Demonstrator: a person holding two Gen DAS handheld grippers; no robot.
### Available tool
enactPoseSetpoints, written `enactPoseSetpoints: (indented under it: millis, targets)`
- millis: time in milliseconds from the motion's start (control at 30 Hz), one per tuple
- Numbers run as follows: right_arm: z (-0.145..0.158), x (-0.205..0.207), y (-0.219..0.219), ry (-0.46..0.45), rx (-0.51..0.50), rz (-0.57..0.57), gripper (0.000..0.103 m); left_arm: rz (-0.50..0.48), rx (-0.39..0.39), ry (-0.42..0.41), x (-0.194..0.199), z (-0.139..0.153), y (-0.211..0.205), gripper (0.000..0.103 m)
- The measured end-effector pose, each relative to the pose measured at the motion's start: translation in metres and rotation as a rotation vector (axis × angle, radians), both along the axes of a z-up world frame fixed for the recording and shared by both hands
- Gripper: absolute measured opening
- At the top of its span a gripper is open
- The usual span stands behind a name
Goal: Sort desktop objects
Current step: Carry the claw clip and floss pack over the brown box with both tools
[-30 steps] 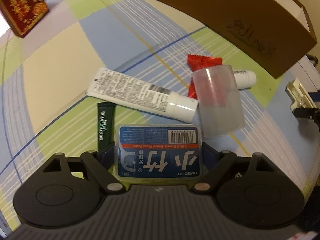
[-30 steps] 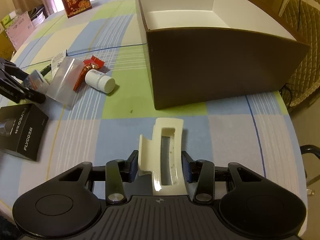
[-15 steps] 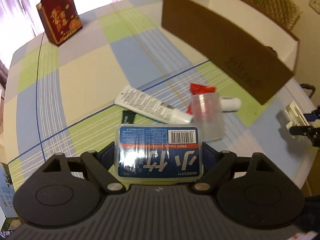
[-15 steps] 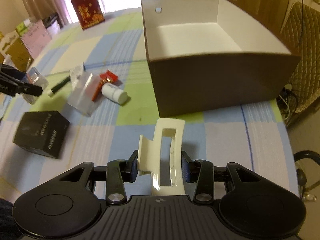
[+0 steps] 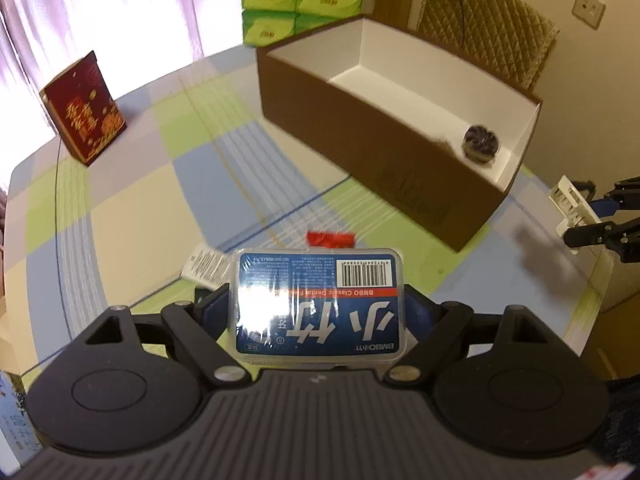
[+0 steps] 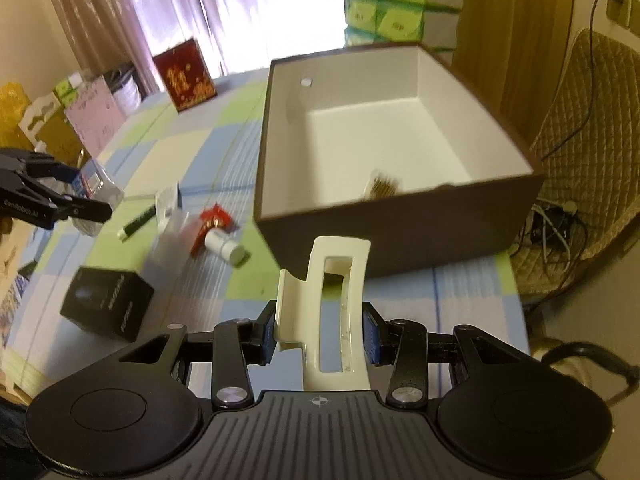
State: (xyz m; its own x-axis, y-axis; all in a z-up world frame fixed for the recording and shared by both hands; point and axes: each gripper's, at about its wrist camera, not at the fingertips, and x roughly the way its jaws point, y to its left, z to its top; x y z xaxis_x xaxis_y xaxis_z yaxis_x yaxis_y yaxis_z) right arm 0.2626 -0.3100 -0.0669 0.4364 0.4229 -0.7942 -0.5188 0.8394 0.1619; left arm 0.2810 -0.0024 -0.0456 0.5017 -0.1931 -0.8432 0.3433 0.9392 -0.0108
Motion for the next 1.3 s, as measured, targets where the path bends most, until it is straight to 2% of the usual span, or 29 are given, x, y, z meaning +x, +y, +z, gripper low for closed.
enactPoseSetpoints:
  millis: [367, 600, 867, 1300]
  targets:
    - [0.034, 0.057, -0.022, -0.095, 0.014, 0.029, 0.039, -0.051, -0.027, -0.09, 0.042, 0.03, -0.06, 0.083]
    - [0.041, 0.106, -0.019, -0.14, 0.01, 0.073, 0.039, -0.093, -0.069, -0.119, 0.08, 0.038, -0.113, 0.083]
    - [0.033, 0.157, -0.02, -0.132, 0.004, 0.101, 0.039, -0.086, -0.077, -0.084, 0.13, 0.029, -0.149, 0.083]
    - [0.006, 0.209, -0.006, -0.104, -0.067, 0.201, 0.039, -0.074, 0.021, -0.012, 0.188, -0.009, -0.172, 0.083]
